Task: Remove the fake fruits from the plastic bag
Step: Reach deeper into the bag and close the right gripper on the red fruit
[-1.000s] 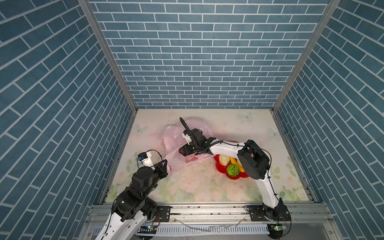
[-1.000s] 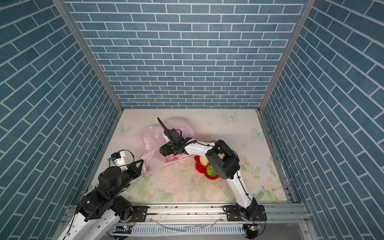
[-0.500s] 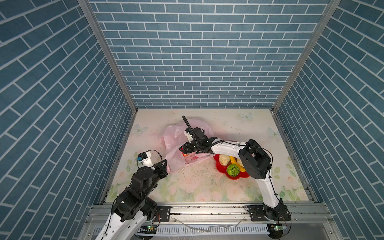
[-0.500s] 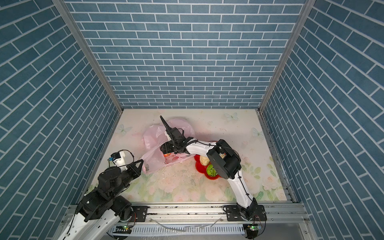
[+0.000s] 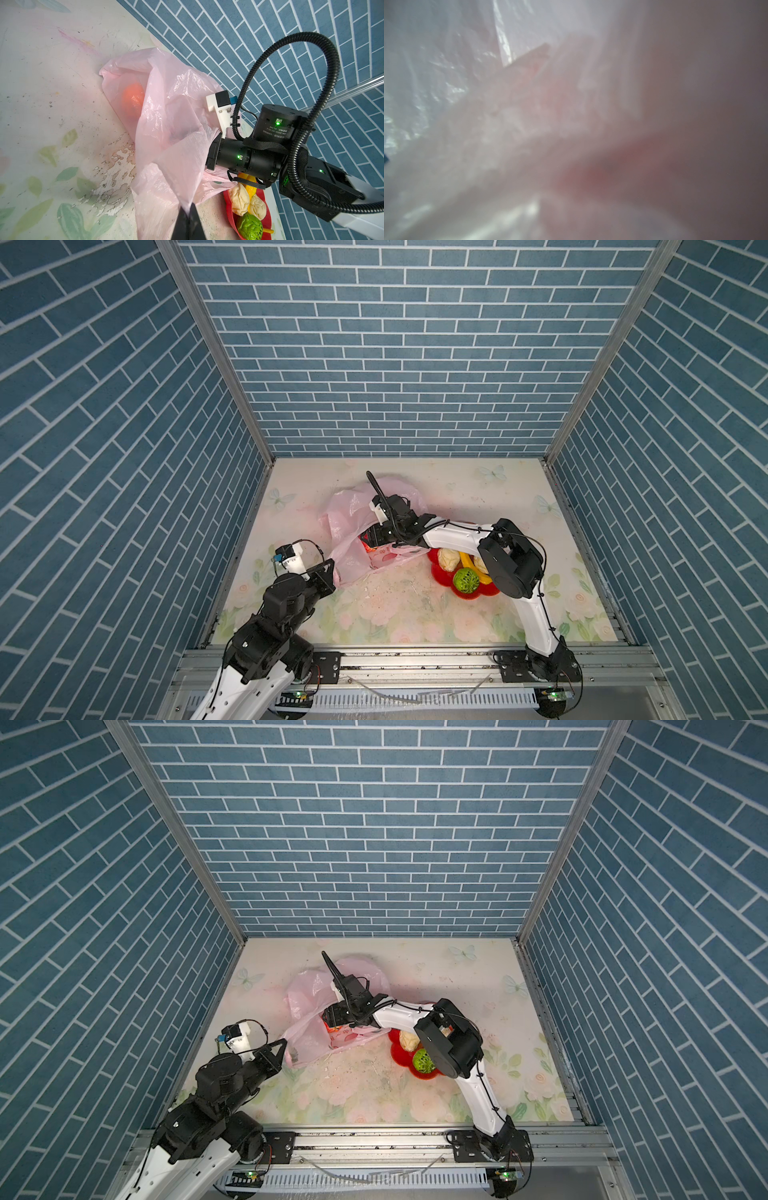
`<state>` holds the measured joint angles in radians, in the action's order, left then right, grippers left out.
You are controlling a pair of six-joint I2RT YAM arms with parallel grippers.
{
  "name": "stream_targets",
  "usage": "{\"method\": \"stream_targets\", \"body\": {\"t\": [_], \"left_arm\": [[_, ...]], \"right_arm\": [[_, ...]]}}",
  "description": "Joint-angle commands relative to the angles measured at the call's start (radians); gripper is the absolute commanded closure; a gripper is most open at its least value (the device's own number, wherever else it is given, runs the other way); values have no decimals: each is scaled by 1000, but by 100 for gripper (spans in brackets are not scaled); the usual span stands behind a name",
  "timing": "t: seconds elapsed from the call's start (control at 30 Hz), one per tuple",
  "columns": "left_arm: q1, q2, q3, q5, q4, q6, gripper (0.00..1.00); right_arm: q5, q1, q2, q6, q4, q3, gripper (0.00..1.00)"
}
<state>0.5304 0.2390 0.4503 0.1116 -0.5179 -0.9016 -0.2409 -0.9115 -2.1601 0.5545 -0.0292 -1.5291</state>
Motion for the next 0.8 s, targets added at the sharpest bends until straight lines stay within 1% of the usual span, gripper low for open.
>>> {"method": "stream_targets", "body": {"t": [0.0,0.13,0.23,0.33,0.4,0.6,0.77], "left_arm": [[0,-12,9,10,-8,7,100],[-1,-12,9,10,-6,6,100],[0,-17,6,10,-8,6,100],[-1,-21,3,11,-8,5,100],[0,-26,0,10,-7,4,100],[0,-35,-8,11,1,3,100],[0,-37,-14,12,16,0,100]], "right_arm": [[-7,10,-2,41,3,11,33],[-20,13,0,39,7,9,39],[-26,14,12,39,21,20,49],[-28,13,31,32,24,25,62],[-30,13,42,26,21,27,70],[-32,14,70,7,-5,24,78],[-44,13,121,-8,-38,31,82]]}}
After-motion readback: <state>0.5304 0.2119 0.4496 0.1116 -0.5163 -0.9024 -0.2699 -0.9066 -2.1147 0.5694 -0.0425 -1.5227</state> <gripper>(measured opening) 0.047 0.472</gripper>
